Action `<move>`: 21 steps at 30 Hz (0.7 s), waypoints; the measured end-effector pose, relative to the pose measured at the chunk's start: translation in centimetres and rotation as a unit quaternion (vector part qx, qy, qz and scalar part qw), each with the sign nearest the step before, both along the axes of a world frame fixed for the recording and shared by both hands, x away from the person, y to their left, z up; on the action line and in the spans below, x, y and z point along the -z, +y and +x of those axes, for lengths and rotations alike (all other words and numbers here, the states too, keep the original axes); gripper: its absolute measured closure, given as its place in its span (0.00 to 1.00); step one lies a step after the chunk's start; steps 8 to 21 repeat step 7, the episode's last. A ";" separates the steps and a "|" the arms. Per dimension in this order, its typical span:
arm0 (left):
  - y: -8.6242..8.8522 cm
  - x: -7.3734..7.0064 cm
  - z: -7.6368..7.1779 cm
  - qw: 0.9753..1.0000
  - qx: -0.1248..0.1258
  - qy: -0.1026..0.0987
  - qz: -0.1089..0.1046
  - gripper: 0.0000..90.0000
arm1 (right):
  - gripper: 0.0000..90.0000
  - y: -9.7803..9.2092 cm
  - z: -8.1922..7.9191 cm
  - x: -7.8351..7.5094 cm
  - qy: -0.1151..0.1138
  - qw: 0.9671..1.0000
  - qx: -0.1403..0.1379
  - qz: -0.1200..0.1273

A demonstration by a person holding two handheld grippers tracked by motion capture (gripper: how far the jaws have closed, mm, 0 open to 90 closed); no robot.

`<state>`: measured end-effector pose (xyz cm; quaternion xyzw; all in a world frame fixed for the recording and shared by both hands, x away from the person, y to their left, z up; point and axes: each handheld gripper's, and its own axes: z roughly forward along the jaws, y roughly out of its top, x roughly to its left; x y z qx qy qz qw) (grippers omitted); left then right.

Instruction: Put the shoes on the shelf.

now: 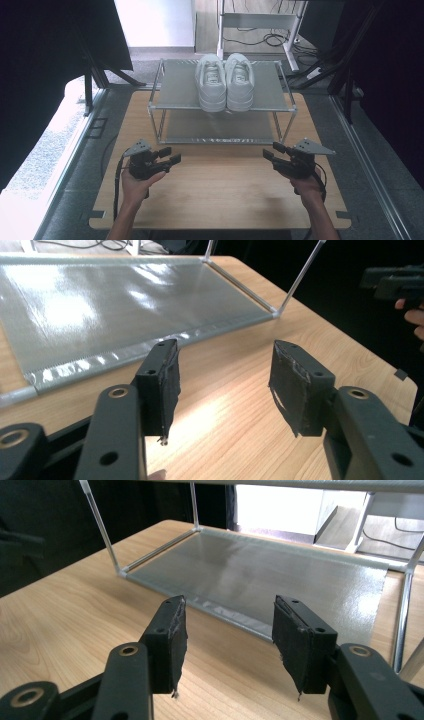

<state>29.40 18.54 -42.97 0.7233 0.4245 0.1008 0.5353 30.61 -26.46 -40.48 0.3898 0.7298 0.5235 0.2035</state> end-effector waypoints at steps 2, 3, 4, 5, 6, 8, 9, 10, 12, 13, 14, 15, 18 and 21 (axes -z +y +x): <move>0.0 -0.1 0.0 1.000 0.000 -0.001 -0.003 0.48 | 0.53 -0.3 -0.1 -0.2 -0.008 1.000 0.002 0.006; 0.1 -0.4 -0.1 1.000 0.002 -0.005 -0.004 0.47 | 0.52 -0.7 -0.2 -0.4 -0.014 1.000 0.006 0.014; 0.1 -0.4 -0.1 1.000 0.002 -0.005 -0.004 0.47 | 0.52 -0.7 -0.2 -0.4 -0.014 1.000 0.006 0.014; 0.0 -0.5 -0.1 1.000 0.000 -0.007 -0.004 0.47 | 0.52 -0.8 -0.3 -0.5 -0.015 1.000 0.007 0.015; 0.0 -0.6 -0.1 1.000 0.000 -0.008 -0.003 0.47 | 0.51 -1.0 -0.4 -0.4 -0.014 1.000 0.008 0.014; -0.1 -0.6 -0.2 1.000 0.000 -0.008 -0.003 0.46 | 0.51 -1.1 -0.5 -0.3 -0.015 1.000 0.009 0.012; -0.1 -0.6 -0.2 1.000 0.000 -0.008 -0.003 0.46 | 0.51 -1.1 -0.5 -0.3 -0.015 1.000 0.009 0.012; -0.1 -0.6 -0.2 1.000 0.000 -0.008 -0.003 0.46 | 0.51 -1.1 -0.5 -0.3 -0.015 1.000 0.009 0.012; -0.1 -0.6 -0.2 1.000 0.000 -0.008 -0.003 0.46 | 0.51 -1.1 -0.5 -0.3 -0.015 1.000 0.009 0.012; -0.1 -0.6 -0.2 1.000 0.000 -0.008 -0.003 0.46 | 0.51 -1.1 -0.5 -0.3 -0.015 1.000 0.009 0.012; -0.1 -0.6 -0.2 1.000 0.000 -0.008 -0.003 0.46 | 0.51 -1.1 -0.5 -0.3 -0.015 1.000 0.009 0.012; -0.1 -0.6 -0.2 1.000 0.000 -0.008 -0.003 0.46 | 0.51 -1.1 -0.5 -0.3 -0.015 1.000 0.009 0.012; -0.1 -0.6 -0.2 1.000 0.000 -0.008 -0.003 0.46 | 0.51 -1.1 -0.5 -0.3 -0.015 1.000 0.009 0.012; -0.1 -0.6 -0.2 1.000 0.000 -0.008 -0.003 0.46 | 0.51 -1.1 -0.5 -0.3 -0.015 1.000 0.009 0.012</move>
